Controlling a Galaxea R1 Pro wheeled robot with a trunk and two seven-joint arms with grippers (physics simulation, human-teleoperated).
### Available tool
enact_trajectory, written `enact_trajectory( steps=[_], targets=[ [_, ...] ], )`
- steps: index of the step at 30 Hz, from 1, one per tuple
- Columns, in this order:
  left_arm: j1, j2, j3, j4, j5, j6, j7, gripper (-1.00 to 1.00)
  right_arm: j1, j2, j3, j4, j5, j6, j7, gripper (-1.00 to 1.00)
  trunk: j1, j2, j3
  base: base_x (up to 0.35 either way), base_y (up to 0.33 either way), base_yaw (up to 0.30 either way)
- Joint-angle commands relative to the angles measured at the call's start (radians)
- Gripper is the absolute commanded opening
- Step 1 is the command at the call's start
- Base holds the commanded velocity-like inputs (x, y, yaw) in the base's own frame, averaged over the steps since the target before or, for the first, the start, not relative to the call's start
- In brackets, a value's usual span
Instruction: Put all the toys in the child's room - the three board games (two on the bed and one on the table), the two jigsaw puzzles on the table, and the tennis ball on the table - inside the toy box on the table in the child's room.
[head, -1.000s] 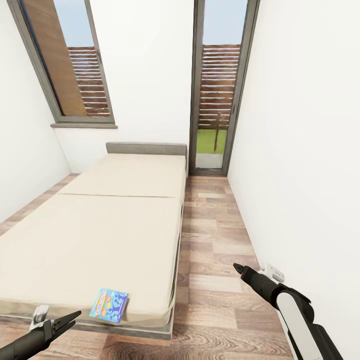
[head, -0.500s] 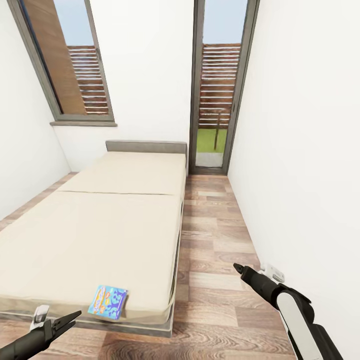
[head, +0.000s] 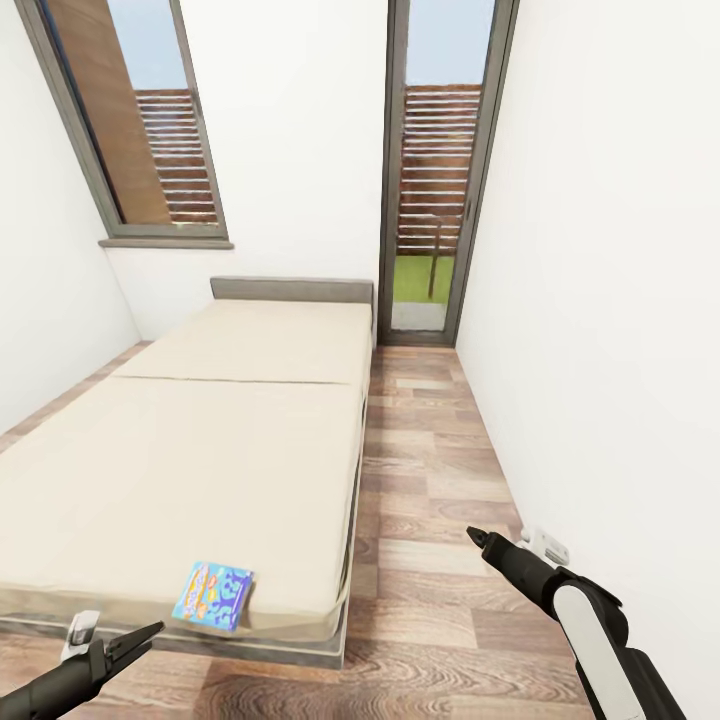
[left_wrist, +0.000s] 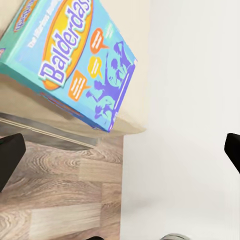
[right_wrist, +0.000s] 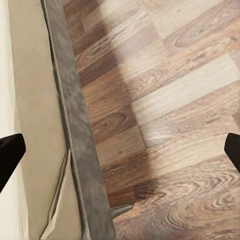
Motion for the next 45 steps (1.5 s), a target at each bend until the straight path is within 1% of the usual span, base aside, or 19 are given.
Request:
enact_trajectory(
  steps=[1,10,15,19,35,42,45],
  targets=[
    [-0.001,0.0,0.002,0.0,0.001,0.009,-0.004,1.0,-0.001,0.0,0.0,-0.001,-0.011,0.002,-0.009,1.0,0.004,-0.008,-0.004,0.0,0.0,0.0],
    [-0.004,0.004,0.002,-0.003,0.003,0.014,-0.023,1.0,-0.001,0.0,0.0,0.0,-0.011,0.002,-0.009,1.0,0.038,-0.071,-0.032,0.0,0.0,0.0],
    [-0.006,0.02,0.003,-0.004,0.002,0.014,-0.07,1.0,-0.001,-0.001,0.0,-0.001,-0.011,0.003,-0.009,1.0,0.058,-0.106,-0.048,0.0,0.0,0.0],
    [-0.007,0.023,0.004,-0.004,0.001,0.008,-0.089,1.0,-0.001,-0.001,-0.001,-0.001,-0.011,0.003,-0.01,1.0,0.073,-0.134,-0.061,0.0,0.0,0.0],
    [-0.007,0.027,0.004,-0.001,0.001,-0.001,-0.099,1.0,-0.001,-0.001,-0.005,-0.001,-0.012,0.003,-0.01,1.0,0.134,-0.246,-0.111,0.0,0.0,0.0],
    [-0.007,0.027,0.012,-0.001,0.002,0.0,-0.099,1.0,-0.001,-0.001,-0.005,-0.001,-0.012,0.003,-0.009,1.0,0.134,-0.246,-0.111,0.0,0.0,0.0],
    [-0.007,0.027,0.02,-0.001,0.002,0.001,-0.099,1.0,-0.001,-0.001,-0.005,-0.001,-0.012,0.003,-0.009,1.0,0.134,-0.246,-0.111,0.0,0.0,0.0]
  ],
)
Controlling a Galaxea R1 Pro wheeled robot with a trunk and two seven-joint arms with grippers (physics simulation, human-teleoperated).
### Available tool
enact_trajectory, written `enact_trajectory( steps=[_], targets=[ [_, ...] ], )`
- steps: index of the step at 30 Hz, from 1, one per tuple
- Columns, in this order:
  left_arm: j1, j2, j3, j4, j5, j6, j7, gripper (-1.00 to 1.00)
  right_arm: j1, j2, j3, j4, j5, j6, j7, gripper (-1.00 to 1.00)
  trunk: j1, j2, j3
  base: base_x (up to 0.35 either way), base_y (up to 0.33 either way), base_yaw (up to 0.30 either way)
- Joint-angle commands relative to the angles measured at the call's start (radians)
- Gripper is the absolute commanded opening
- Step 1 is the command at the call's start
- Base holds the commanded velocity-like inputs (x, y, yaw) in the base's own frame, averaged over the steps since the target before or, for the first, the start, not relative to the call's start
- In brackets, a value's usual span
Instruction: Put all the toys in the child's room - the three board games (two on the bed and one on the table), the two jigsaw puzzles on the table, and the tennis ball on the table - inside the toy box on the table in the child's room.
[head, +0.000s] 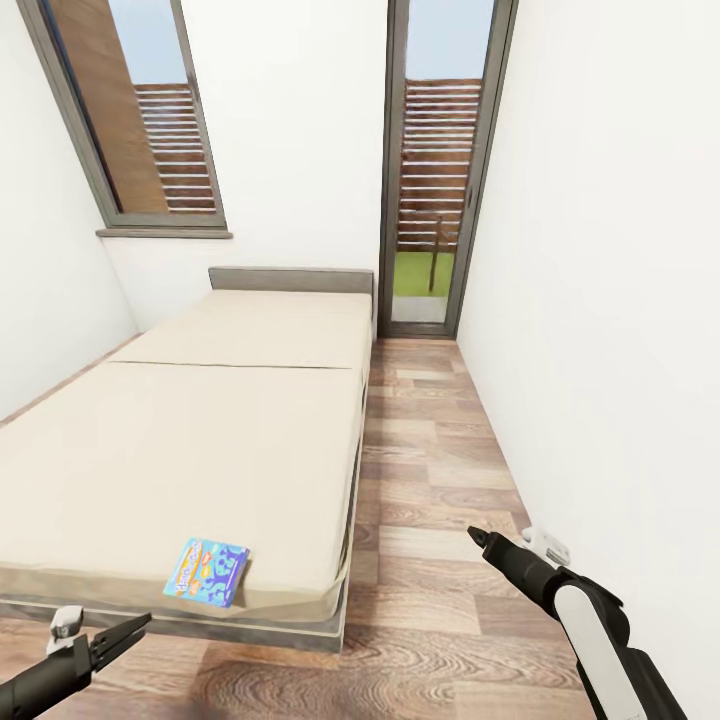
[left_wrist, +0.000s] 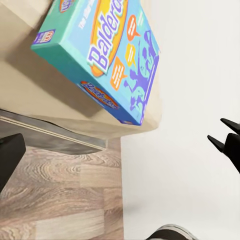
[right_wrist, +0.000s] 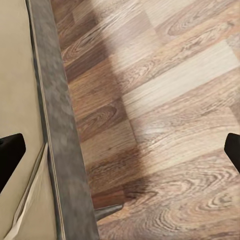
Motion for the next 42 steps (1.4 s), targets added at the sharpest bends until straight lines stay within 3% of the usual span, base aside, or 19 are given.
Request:
enact_trajectory(
  steps=[1,11,42],
  targets=[
    [-0.001,0.0,0.007,0.0,0.0,0.011,-0.004,1.0,-0.001,0.0,0.0,-0.001,-0.011,0.003,-0.009,1.0,0.0,0.0,-0.001,0.0,0.0,0.0],
    [-0.001,-0.001,0.028,0.0,-0.001,0.009,-0.003,1.0,-0.001,0.0,0.0,-0.001,-0.011,0.003,-0.009,1.0,0.0,0.0,-0.001,0.078,0.05,0.0],
    [-0.001,-0.005,0.028,0.0,-0.002,0.009,-0.002,1.0,-0.001,-0.003,-0.001,0.0,-0.013,0.003,-0.008,1.0,0.0,0.0,-0.001,0.02,0.002,0.0]
  ],
)
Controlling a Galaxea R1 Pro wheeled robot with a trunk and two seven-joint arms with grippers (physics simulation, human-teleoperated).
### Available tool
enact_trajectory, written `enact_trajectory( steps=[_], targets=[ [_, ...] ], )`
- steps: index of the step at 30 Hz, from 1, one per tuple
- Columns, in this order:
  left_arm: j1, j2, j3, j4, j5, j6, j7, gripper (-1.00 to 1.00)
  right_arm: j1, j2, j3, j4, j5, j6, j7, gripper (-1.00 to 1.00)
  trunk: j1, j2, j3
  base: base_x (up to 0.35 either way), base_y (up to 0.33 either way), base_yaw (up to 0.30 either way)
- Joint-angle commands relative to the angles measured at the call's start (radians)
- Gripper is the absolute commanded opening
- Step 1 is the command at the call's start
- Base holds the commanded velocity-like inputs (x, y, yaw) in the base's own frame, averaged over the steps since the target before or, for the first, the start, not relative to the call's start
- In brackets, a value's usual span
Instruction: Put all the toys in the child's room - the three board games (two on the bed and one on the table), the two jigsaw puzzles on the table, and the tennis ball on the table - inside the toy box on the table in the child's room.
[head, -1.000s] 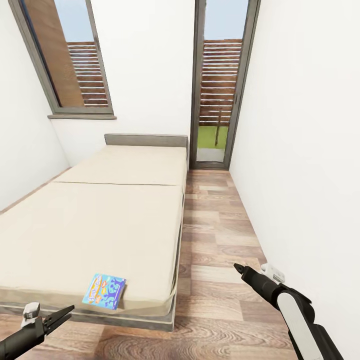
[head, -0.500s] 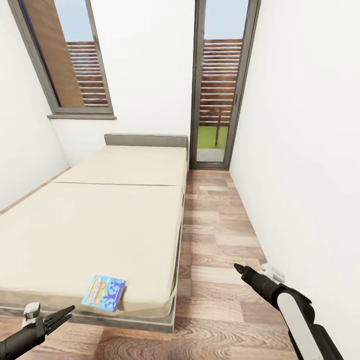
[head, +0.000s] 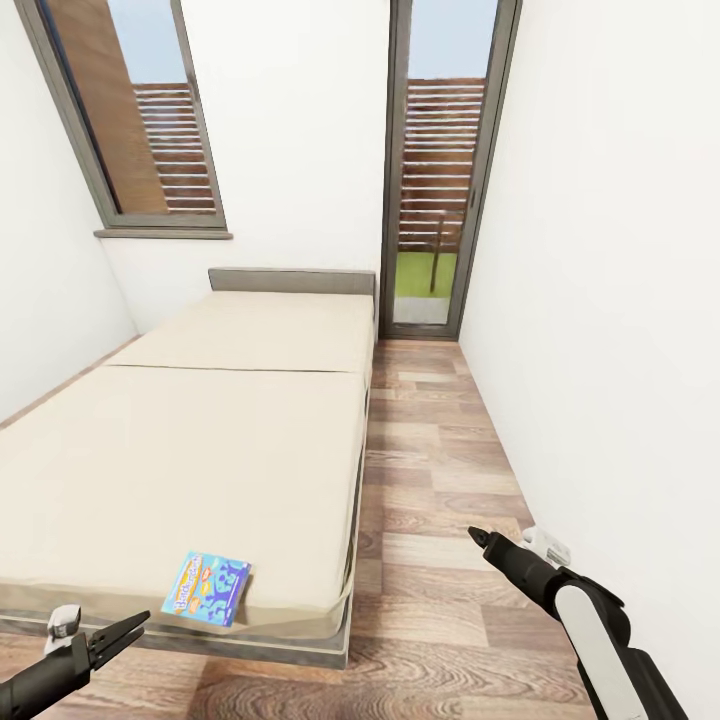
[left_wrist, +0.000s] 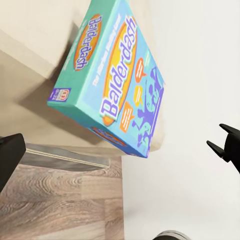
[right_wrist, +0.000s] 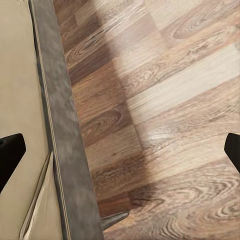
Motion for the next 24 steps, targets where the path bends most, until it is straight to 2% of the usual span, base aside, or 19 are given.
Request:
enact_trajectory(
  steps=[1,24],
  targets=[
    [-0.001,0.0,0.001,0.0,0.0,0.011,-0.004,1.0,-0.001,0.0,0.0,-0.001,-0.011,0.003,-0.009,1.0,0.0,0.0,-0.001,0.0,0.0,0.0],
    [-0.001,-0.001,0.001,0.0,-0.001,0.01,-0.003,1.0,-0.001,-0.004,0.0,-0.002,-0.013,0.003,-0.01,1.0,0.084,-0.154,-0.07,0.0,0.0,0.0]
  ],
)
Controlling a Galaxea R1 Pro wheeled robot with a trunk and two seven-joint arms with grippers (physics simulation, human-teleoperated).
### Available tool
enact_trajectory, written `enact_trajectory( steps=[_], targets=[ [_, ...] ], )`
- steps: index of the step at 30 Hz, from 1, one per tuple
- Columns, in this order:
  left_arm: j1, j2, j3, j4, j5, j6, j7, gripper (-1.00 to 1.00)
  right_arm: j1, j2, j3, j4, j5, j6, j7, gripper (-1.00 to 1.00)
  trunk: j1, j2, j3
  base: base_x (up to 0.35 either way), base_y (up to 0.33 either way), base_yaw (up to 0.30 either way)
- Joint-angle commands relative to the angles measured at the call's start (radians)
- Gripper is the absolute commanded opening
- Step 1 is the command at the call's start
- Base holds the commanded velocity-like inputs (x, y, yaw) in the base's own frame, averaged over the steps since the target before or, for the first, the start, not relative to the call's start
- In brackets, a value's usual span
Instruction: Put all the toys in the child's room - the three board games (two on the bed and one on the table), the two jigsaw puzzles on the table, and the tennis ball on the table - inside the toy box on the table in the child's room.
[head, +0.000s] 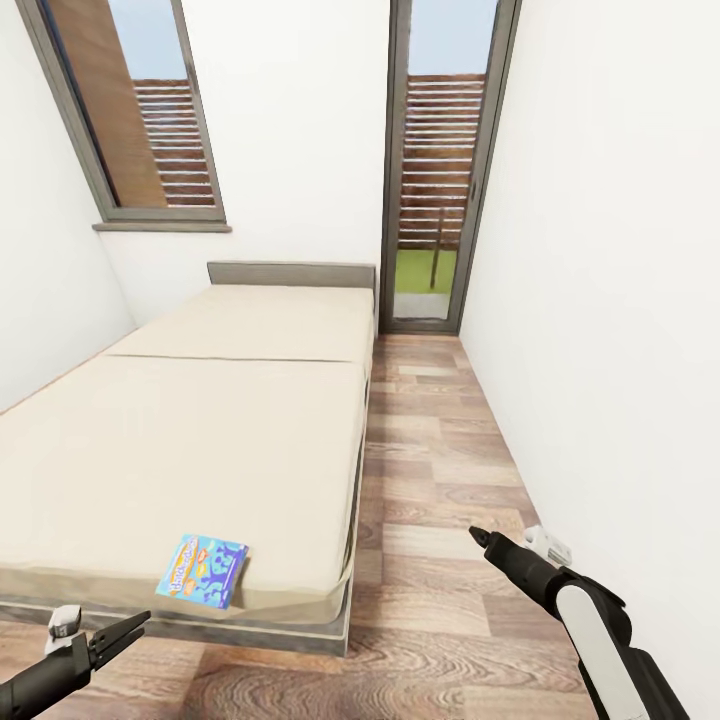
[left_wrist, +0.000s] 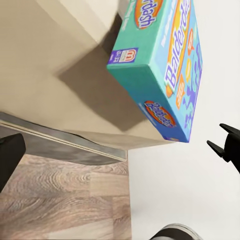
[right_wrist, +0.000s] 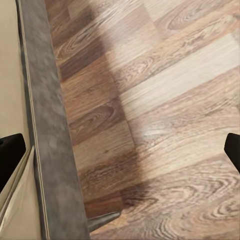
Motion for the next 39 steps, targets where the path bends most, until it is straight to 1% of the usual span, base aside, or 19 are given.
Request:
enact_trajectory(
  steps=[1,13,27,31,39],
  targets=[
    [-0.001,0.0,0.001,0.0,0.0,0.011,-0.003,1.0,-0.001,0.0,0.0,-0.002,-0.011,0.002,-0.009,1.0,0.0,-0.001,-0.001,0.0,0.0,0.0],
    [-0.001,-0.002,0.001,0.0,0.0,0.001,-0.001,1.0,-0.001,-0.002,0.0,-0.002,-0.012,0.002,-0.009,1.0,0.0,-0.001,-0.001,0.001,-0.001,0.0],
    [-0.001,-0.004,0.0,0.0,0.0,-0.006,-0.003,1.0,-0.001,-0.003,0.0,-0.002,-0.012,0.002,-0.008,1.0,0.0,-0.001,-0.001,0.068,-0.071,0.0],
    [-0.001,-0.004,0.0,0.0,0.0,-0.005,-0.003,1.0,-0.001,-0.003,0.0,-0.002,-0.012,0.002,-0.008,1.0,0.0,-0.001,-0.001,0.005,-0.164,0.0],
    [0.0,-0.004,0.001,0.0,0.0,-0.006,-0.003,1.0,-0.001,-0.004,0.0,-0.002,-0.012,0.002,-0.008,1.0,0.0,-0.001,-0.001,0.001,-0.27,0.0]
  ],
)
